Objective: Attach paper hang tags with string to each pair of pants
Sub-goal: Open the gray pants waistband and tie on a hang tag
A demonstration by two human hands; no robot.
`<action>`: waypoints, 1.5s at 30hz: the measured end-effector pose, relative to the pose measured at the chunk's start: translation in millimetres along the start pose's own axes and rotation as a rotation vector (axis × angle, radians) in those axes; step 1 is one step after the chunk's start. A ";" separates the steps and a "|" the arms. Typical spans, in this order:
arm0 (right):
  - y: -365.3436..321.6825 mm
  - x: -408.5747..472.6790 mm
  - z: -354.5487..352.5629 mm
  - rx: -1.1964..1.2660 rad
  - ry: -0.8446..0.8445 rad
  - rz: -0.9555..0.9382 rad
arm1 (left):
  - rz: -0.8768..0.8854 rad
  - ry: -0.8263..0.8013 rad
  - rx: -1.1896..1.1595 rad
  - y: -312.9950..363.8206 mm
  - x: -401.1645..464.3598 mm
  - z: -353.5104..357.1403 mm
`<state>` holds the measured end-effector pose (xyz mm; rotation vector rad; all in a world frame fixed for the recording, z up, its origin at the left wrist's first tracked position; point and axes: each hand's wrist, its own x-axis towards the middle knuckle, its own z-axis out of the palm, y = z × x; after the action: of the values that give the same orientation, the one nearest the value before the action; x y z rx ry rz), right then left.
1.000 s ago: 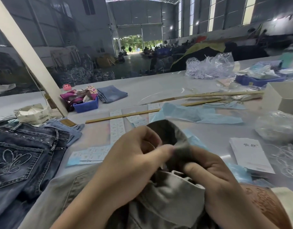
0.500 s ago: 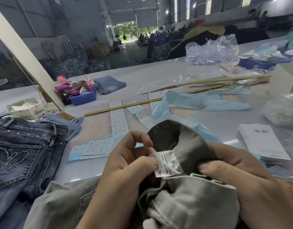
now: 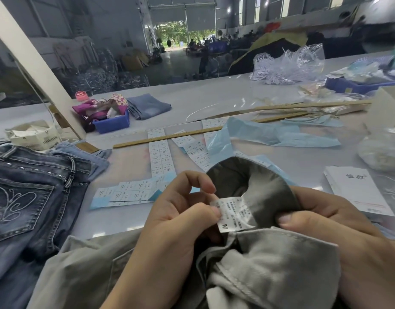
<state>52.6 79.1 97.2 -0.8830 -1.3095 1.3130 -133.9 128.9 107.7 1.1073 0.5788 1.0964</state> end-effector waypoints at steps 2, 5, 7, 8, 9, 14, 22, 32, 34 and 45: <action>4.8 -1.4 0.9 -0.026 0.039 0.008 | -0.014 -0.006 -0.014 0.0 -0.4 -1.2; 6.2 -2.5 1.0 0.006 0.043 0.006 | -0.011 -0.018 -0.011 0.2 -1.9 -1.2; 6.8 -1.6 1.2 0.004 0.069 0.009 | 0.006 -0.019 -0.009 0.4 -2.5 -0.9; 6.1 -0.8 2.0 -0.008 0.090 0.004 | 0.021 -0.021 -0.011 0.7 -2.8 -0.7; 6.0 -0.1 2.3 -0.022 0.101 -0.002 | 0.038 -0.023 -0.012 0.9 -2.9 -0.4; 8.1 0.3 -1.1 -0.057 0.124 -0.029 | 0.039 -0.032 -0.008 1.2 -3.7 0.0; 6.5 1.9 9.2 -0.052 -0.047 -0.061 | 0.050 -0.129 0.396 -3.8 -4.5 10.5; -7.5 -9.4 -27.3 -0.567 0.152 0.064 | 0.033 0.013 1.228 3.3 8.3 46.4; -13.2 -12.7 -44.5 -0.644 0.084 0.152 | -0.066 -0.142 1.470 -9.1 4.3 76.1; -40.4 68.6 -112.3 -1.111 -0.144 0.516 | -0.560 -0.555 1.523 -22.4 80.0 137.7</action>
<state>154.5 164.5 132.8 -2.0113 -2.0442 0.9437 20.3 144.0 150.7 2.2103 1.2041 -0.3745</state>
